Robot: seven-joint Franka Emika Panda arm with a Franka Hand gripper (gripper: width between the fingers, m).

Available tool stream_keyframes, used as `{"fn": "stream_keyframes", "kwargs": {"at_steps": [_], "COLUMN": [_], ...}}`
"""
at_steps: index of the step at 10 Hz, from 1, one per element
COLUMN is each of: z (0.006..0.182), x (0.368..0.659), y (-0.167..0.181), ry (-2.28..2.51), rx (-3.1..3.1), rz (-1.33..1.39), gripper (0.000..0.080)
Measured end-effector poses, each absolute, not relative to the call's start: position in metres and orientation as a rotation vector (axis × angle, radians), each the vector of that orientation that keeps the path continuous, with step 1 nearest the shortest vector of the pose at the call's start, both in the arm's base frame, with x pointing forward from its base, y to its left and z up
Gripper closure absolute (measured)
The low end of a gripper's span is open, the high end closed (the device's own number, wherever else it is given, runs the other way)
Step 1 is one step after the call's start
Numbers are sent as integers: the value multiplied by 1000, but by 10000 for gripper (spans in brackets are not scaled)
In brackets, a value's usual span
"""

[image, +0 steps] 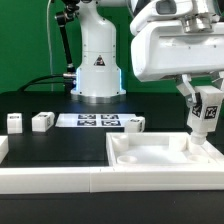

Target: Assemble square table

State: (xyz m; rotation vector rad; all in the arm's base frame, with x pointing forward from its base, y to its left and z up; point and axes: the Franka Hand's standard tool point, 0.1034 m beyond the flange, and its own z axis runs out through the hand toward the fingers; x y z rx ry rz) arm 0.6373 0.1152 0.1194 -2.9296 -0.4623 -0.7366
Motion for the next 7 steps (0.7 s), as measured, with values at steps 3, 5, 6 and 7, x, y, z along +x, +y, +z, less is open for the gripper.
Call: {"fn": "stream_keyframes", "kwargs": {"at_steps": [3, 5, 6, 7], "z": [108, 104, 101, 98], "x": [636, 634, 632, 632], "y": [121, 124, 124, 123], "ry": [-464, -470, -472, -471], "rx": [-2918, -2918, -2919, -2921], "rz": [-760, -747, -742, -736], "gripper": [509, 509, 509, 509]}}
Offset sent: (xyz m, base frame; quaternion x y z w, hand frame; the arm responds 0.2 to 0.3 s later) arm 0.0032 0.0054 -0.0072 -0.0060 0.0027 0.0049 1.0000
